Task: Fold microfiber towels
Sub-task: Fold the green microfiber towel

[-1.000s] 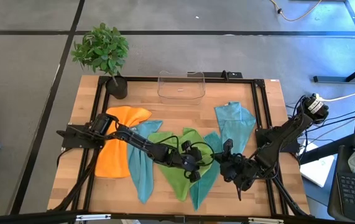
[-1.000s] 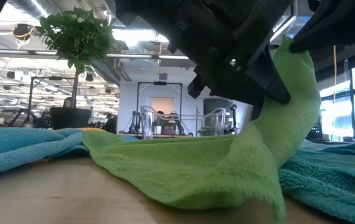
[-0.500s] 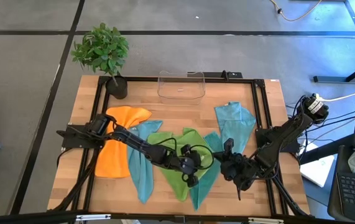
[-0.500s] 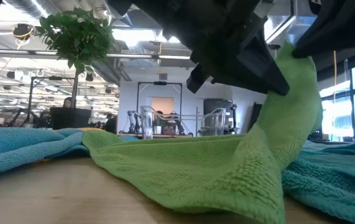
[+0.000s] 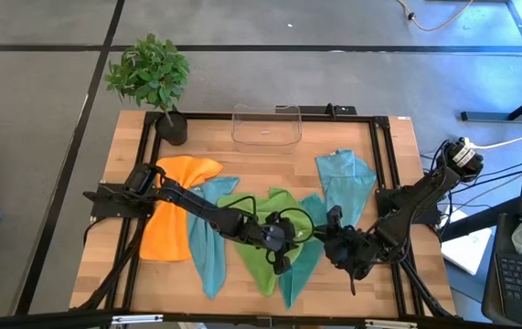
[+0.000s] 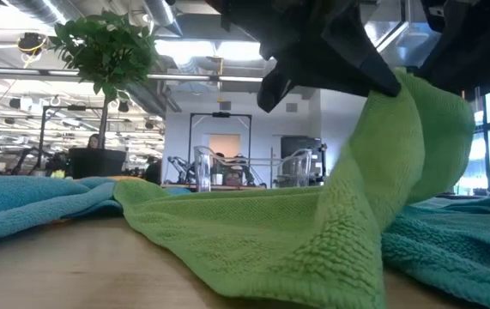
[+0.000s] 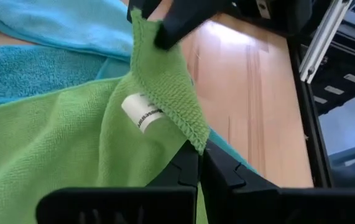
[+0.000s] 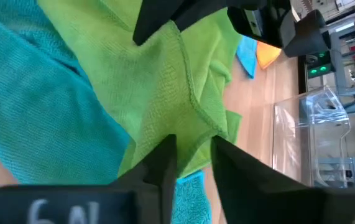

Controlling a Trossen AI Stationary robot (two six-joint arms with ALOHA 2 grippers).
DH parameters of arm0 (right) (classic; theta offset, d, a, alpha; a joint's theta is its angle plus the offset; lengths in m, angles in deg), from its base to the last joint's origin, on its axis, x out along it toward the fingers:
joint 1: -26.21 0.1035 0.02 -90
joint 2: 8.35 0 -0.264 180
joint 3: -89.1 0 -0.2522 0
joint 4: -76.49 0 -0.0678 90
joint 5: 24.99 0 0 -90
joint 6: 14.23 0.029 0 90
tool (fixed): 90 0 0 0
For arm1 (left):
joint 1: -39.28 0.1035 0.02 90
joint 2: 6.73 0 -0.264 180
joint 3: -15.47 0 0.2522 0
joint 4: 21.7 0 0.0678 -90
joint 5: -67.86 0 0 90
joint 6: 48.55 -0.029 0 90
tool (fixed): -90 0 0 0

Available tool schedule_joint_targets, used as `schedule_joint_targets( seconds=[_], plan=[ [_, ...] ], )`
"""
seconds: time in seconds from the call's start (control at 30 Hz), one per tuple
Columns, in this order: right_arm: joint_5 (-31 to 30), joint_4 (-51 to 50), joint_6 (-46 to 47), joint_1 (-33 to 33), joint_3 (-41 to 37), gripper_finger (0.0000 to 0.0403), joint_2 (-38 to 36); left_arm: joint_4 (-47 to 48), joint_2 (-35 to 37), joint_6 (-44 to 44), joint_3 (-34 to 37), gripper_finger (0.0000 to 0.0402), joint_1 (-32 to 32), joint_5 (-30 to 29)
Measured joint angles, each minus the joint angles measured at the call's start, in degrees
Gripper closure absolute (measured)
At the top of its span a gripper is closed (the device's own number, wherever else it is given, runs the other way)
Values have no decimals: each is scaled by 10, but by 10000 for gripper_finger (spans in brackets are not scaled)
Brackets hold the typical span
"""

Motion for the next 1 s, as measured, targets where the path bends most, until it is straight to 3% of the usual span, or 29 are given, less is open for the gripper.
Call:
schedule_joint_targets(
  seconds=[0.2,0.37,0.53,0.67,0.87,1.0],
  plan=[
    [-1,9,0,0,0,239,0,1,0,0,0,401,-5,-3],
    [-14,30,2,-8,0,217,0,10,0,1,0,401,-7,-4],
    [125,57,64,-20,-1,215,0,11,-13,3,0,401,-17,-14],
    [221,96,100,-27,-31,215,1,-30,-48,9,0,401,-24,27],
    [187,97,133,-28,-55,215,1,-89,-108,12,-9,401,-36,81],
    [189,162,122,-52,-83,215,1,-85,-145,-4,-52,401,-41,92]
  ],
)
